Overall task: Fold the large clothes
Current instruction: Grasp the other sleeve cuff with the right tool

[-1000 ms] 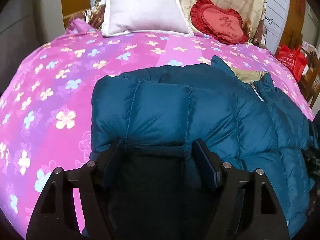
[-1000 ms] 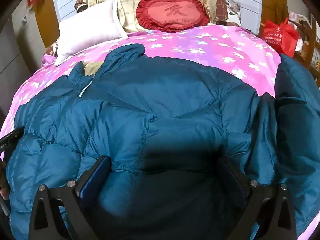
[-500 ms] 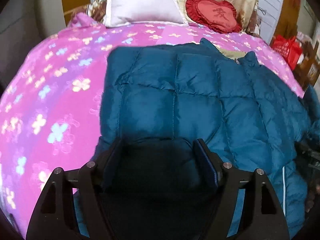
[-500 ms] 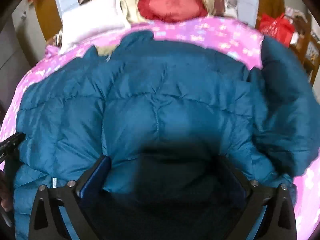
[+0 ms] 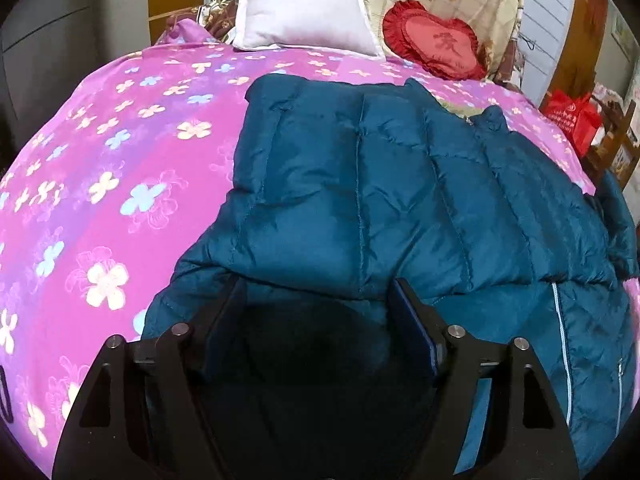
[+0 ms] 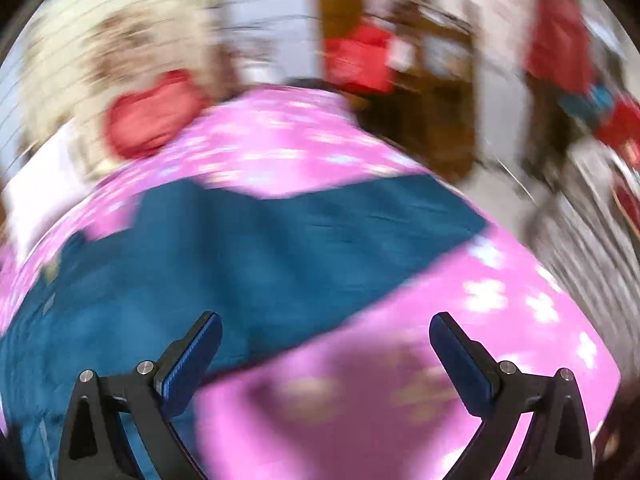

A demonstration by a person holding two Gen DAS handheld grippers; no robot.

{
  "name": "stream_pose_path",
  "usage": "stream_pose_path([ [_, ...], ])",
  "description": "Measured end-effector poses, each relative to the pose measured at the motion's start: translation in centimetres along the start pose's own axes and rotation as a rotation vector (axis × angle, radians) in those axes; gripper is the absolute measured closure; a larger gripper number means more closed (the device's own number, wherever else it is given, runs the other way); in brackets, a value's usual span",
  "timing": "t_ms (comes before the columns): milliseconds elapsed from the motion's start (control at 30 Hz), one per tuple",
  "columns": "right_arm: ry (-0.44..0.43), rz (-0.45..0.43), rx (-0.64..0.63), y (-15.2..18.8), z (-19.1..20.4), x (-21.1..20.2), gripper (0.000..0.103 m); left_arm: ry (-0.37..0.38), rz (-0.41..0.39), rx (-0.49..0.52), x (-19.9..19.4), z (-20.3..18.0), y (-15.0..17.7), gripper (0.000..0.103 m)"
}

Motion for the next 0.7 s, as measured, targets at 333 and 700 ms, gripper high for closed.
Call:
stream_pose_path([
  [333,0.070,0.099,0.223,-6.6,-13.4,9.4,0.012,-0.006,0.012,0.012,0.4,-0.6,0.4,0.022],
  [700,0.038,0.068,-0.103,-7.4,-6.5,12.0,0.037,-0.011,0.010,-0.001,0.3,-0.5,0.4,0.022],
])
Point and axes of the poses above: each gripper's, at about its wrist camera, not at the fingertips, and x roughly the way its jaws point, z to its left, y to its underside, the point moved 9 cm from there along x, roughly the way its jaws point, and after that the axes turned 8 degrees about x, right-handed, at the moved point
